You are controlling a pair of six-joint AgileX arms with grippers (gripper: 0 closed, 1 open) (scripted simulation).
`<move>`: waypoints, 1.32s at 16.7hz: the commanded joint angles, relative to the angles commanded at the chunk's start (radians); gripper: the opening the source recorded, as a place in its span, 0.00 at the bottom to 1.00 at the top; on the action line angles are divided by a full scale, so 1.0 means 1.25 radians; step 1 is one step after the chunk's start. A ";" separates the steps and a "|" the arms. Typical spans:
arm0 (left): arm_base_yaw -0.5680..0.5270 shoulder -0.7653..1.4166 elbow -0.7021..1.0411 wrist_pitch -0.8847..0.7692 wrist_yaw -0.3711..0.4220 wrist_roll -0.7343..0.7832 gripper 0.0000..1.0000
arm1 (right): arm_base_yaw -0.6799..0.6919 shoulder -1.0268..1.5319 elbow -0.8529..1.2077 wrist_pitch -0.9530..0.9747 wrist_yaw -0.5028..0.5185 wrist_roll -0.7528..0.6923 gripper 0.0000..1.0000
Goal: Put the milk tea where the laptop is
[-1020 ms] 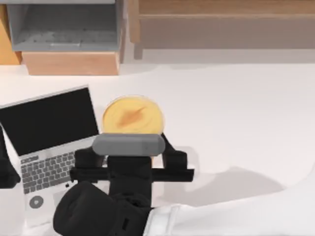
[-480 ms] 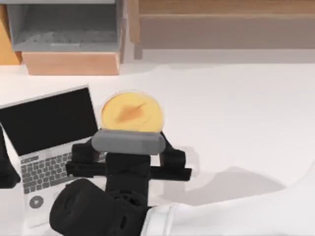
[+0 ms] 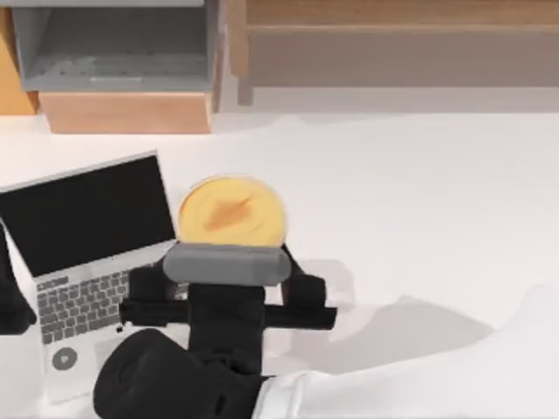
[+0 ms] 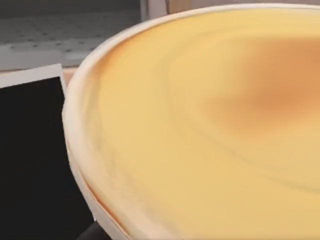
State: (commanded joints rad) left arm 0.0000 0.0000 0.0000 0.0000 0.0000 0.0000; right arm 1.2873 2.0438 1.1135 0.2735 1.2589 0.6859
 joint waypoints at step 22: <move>0.000 0.000 0.000 0.000 0.000 0.000 1.00 | -0.002 0.023 -0.025 -0.001 -0.013 -0.002 1.00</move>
State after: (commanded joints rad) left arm 0.0000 0.0000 0.0000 0.0000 0.0000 0.0000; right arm 1.2848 2.0724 1.0817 0.2721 1.2422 0.6831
